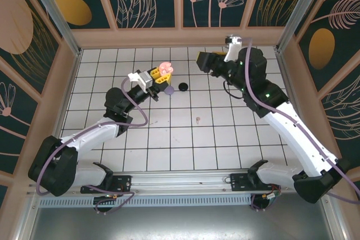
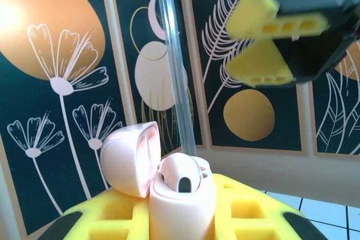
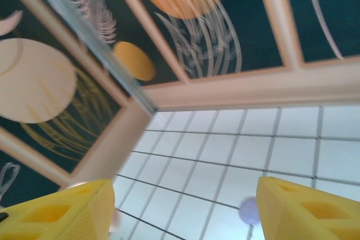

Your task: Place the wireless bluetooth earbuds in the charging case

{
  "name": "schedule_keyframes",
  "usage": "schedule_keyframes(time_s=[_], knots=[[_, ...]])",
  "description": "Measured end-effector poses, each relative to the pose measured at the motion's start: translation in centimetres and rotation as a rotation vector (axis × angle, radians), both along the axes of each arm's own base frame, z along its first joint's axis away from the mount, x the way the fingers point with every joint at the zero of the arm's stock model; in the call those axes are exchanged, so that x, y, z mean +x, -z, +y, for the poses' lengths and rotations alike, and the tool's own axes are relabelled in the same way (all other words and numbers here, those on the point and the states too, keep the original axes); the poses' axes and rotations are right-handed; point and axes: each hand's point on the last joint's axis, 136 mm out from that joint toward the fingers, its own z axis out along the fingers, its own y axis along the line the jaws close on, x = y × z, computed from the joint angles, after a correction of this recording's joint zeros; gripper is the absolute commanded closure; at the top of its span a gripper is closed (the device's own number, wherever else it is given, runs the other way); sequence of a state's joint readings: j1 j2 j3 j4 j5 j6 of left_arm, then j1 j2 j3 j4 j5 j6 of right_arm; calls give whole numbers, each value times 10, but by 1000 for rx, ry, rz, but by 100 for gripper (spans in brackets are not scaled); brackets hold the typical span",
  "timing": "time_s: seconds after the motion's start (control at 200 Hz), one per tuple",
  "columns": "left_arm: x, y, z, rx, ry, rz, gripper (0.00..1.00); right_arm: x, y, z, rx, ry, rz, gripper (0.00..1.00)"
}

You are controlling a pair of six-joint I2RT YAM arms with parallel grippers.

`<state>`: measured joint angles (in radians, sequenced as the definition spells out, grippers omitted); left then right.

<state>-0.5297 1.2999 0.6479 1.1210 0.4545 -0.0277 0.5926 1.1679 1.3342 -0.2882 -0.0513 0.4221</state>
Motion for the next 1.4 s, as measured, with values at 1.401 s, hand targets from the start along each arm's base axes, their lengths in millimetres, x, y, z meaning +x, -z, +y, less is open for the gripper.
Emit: schedule_keyframes(time_s=[1.401], knots=[[-13,-11,17,0,-63,-48,100,-21,379,12,-587,277,937,57]])
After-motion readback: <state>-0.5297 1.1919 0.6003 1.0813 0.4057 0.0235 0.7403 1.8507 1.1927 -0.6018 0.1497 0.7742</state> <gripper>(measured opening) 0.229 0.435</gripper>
